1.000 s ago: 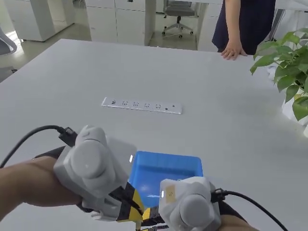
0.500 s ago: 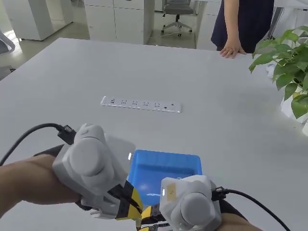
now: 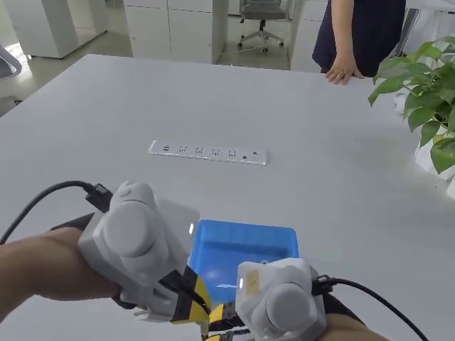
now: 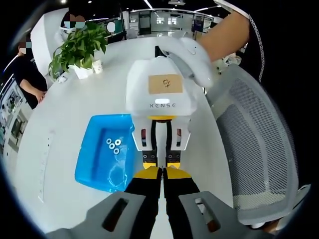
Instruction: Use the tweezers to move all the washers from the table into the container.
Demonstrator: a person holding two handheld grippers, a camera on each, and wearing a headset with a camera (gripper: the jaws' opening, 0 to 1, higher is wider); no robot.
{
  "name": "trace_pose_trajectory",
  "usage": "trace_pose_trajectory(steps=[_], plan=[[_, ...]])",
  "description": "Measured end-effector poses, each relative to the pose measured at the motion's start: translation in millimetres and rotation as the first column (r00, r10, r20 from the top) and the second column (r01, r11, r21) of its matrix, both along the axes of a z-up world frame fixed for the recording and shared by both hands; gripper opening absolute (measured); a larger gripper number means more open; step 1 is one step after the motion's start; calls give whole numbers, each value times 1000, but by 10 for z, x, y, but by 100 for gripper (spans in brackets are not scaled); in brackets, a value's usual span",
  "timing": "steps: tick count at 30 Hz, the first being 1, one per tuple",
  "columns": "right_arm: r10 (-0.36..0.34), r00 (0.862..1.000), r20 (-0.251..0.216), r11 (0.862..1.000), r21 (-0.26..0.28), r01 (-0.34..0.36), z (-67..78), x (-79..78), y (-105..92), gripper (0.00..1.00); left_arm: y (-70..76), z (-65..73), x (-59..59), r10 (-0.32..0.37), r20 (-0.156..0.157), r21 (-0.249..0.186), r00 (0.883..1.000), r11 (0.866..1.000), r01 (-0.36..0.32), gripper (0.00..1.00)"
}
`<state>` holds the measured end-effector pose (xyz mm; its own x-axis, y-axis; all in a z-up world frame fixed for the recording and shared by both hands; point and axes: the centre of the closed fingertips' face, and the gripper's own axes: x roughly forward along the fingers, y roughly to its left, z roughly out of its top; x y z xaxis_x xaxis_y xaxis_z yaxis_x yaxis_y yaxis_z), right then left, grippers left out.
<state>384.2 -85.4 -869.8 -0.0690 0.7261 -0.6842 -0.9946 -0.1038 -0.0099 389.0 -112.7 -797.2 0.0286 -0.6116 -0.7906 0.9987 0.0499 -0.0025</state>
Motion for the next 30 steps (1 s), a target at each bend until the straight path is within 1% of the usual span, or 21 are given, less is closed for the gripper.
trace_pose_trajectory(steps=[5, 10, 16, 20, 30], plan=[[4, 1000, 2, 1000, -4, -4, -8, 9, 2, 11, 10, -1, 11, 7, -2, 1, 1000, 1000, -7, 5], [9, 1000, 6, 1000, -8, -9, -8, 10, 4, 11, 20, -3, 18, 10, -13, -5, 1000, 1000, -10, 5], [9, 1000, 7, 1000, -7, -9, -10, 18, 4, 10, 19, -8, 17, 11, -17, -5, 1000, 1000, -11, 5], [6, 1000, 2, 1000, -13, -6, -12, 20, 3, 10, 15, -12, 19, 11, -16, -3, 1000, 1000, -11, 5], [-6, 1000, -12, 1000, -16, 6, -13, 12, -3, 9, 4, -17, 18, 13, -23, -7, 1000, 1000, -13, 5]])
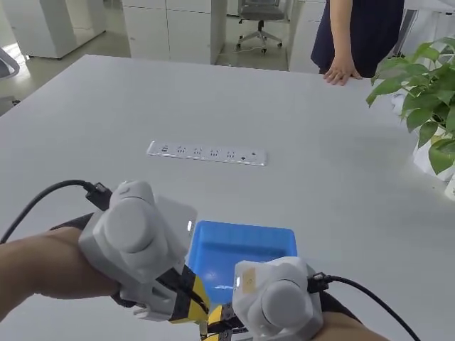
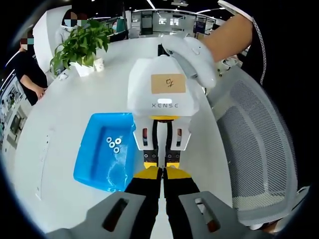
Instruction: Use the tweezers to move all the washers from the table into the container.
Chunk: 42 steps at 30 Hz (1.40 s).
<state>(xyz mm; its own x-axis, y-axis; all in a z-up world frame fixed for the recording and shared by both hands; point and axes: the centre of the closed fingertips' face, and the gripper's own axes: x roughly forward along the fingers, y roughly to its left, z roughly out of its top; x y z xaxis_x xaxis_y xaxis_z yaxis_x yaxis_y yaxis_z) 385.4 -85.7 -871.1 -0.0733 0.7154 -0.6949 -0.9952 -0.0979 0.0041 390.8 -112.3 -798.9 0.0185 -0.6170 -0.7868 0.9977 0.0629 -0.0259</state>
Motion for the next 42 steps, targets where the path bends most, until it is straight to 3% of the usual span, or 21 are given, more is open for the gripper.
trace_pose_trajectory(steps=[25, 42], plan=[[4, 1000, 0, 1000, -4, -4, 26, -19, -43, 9, -24, 21, -15, -13, 7, 5, 1000, 1000, 13, 5], [0, 1000, 20, 1000, 19, 0, 247, 5, -52, 9, -53, 249, -3, -17, 27, -2, 999, 1000, 17, 5]])
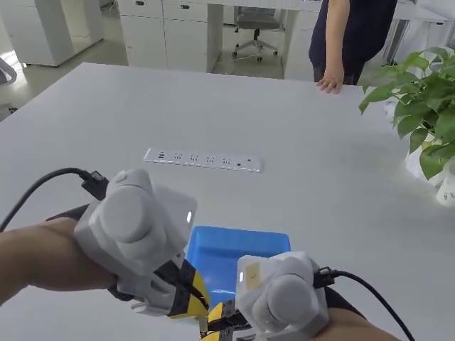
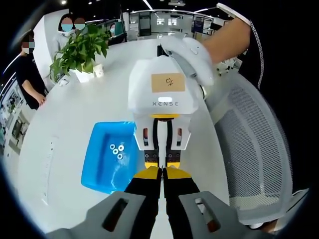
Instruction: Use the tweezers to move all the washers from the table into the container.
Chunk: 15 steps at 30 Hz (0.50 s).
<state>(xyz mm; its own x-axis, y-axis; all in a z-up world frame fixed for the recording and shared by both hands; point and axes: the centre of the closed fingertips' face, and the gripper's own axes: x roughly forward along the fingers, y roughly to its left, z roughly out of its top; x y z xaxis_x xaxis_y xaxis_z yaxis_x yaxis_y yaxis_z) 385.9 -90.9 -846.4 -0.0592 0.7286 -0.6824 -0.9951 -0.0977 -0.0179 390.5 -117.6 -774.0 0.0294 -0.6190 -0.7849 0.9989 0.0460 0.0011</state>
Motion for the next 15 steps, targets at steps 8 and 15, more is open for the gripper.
trace_pose_trajectory(steps=[8, 15], plan=[[-3, 1000, 7, 1000, 14, 3, 136, 21, 4, 9, -2, 132, 16, 5, 2, -4, 1000, 1000, -5, 5], [-4, 1000, 26, 1000, 30, 3, 266, 68, 24, 9, 3, 266, 54, 1, 16, 5, 1000, 1000, -1, 5]])
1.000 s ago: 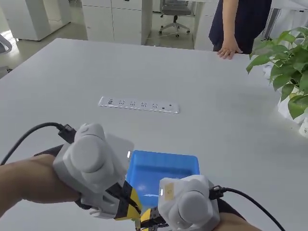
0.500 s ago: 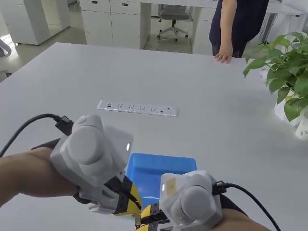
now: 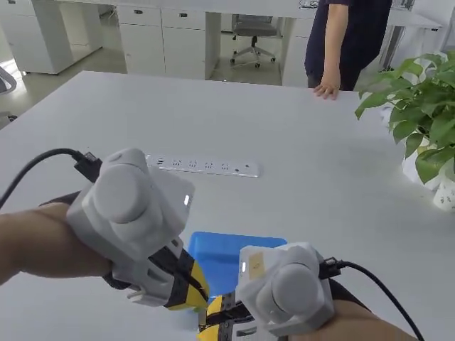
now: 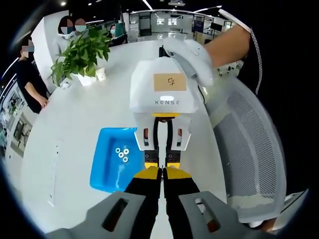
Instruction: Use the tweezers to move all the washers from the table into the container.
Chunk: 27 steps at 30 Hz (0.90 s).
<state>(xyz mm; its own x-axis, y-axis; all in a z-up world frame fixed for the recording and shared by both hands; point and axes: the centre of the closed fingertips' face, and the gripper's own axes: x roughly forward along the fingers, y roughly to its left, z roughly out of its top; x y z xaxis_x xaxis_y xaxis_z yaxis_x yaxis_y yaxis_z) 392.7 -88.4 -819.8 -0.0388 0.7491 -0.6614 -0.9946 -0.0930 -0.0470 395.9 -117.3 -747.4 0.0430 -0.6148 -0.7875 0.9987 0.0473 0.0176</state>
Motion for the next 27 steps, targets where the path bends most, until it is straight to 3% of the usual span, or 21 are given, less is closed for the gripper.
trace_pose_trajectory(steps=[10, 27], plan=[[-15, 1000, 3, 999, 30, 14, 145, 83, -4, 9, -15, 133, 68, -8, 14, 8, 1000, 1000, 8, 5], [-38, 998, 52, 999, 31, 36, 321, 418, -106, 9, -117, 303, 367, -36, 45, 6, 998, 999, 36, 5]])
